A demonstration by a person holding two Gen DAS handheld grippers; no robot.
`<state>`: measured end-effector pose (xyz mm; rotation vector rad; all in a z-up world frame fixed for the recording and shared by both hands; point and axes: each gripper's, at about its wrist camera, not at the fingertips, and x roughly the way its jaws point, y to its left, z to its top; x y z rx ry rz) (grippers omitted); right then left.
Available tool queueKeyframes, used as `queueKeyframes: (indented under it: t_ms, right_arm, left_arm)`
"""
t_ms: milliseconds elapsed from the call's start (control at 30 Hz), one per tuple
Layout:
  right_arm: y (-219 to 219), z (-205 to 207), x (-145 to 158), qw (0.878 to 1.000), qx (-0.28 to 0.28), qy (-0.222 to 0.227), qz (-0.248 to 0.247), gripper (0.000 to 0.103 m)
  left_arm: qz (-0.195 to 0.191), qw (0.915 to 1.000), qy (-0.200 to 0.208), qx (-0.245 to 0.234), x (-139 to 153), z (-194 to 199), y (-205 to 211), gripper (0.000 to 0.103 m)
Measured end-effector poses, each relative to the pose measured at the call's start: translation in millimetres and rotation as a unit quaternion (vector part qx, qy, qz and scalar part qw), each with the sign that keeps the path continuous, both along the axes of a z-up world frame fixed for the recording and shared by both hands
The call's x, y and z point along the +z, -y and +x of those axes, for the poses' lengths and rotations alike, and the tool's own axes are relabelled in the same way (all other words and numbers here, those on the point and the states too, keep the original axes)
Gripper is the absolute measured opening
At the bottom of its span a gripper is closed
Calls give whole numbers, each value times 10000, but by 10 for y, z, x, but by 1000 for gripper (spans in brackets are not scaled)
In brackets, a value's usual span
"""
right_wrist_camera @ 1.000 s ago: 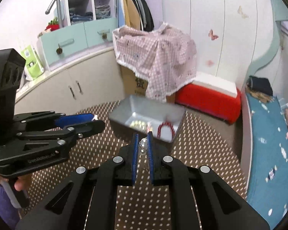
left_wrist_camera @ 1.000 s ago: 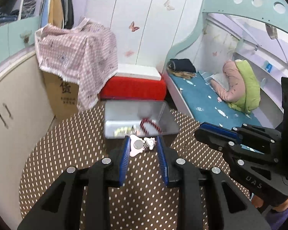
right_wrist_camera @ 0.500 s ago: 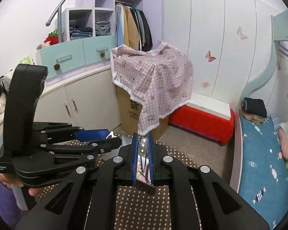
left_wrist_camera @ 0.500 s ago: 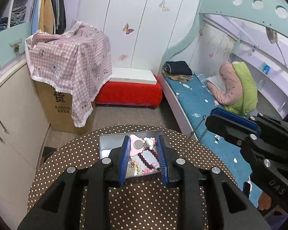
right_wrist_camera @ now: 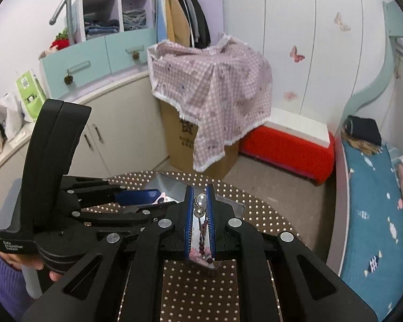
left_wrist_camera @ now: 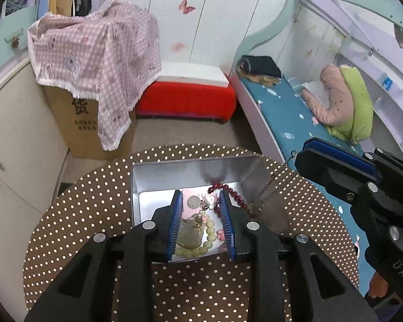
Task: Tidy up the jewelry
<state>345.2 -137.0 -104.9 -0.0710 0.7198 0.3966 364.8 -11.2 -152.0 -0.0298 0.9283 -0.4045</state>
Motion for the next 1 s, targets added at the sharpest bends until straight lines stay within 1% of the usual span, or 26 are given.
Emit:
queueKeyframes:
  t_ms: [133, 200, 300, 333, 367, 400, 767, 800, 867, 967, 1000]
  right_arm:
    - [-2, 59, -144, 9999, -13, -130, -11, 10]
    - [0, 78, -193, 9998, -19, -179, -16, 10]
    - [-5, 96, -250, 9997, -19, -235, -12, 10]
    - [-10, 95, -262, 9997, -19, -247, -9, 10]
    - [-14, 95, -277, 9997, -17, -259, -9, 10]
    - [-14, 99, -287, 9996, -13, -273, -9, 10]
    - [-19, 112, -380, 9992, 23, -392, 69, 11]
    - [-11, 113, -380, 9992, 22, -393, 85, 12]
    - [-9, 105, -368, 9992, 10, -391, 111, 12]
    - [15, 65, -320, 9993, 8, -350, 102, 12]
    - [26, 47, -296, 9994, -7, -322, 99, 12]
  left_arm:
    - [-27, 9999, -109, 72, -97, 54, -14, 27]
    - [-86, 9998, -134, 85, -112, 68, -17, 27]
    - [-70, 9999, -142, 69, -125, 78, -8, 27]
    - [-57, 9999, -154, 55, -134, 85, -5, 30]
    - [-44, 9998, -167, 74, -142, 87, -8, 34]
    - [-45, 9998, -159, 104, -146, 86, -12, 36]
    - [-90, 9997, -131, 185, -154, 49, -62, 36]
    - [-96, 9997, -118, 184, -151, 32, -69, 37]
    - [-99, 9997, -71, 214, -128, 4, -88, 47]
    - [-124, 9996, 17, 242, -59, -59, -108, 49]
    - [-124, 9996, 54, 266, -27, -83, -116, 55]
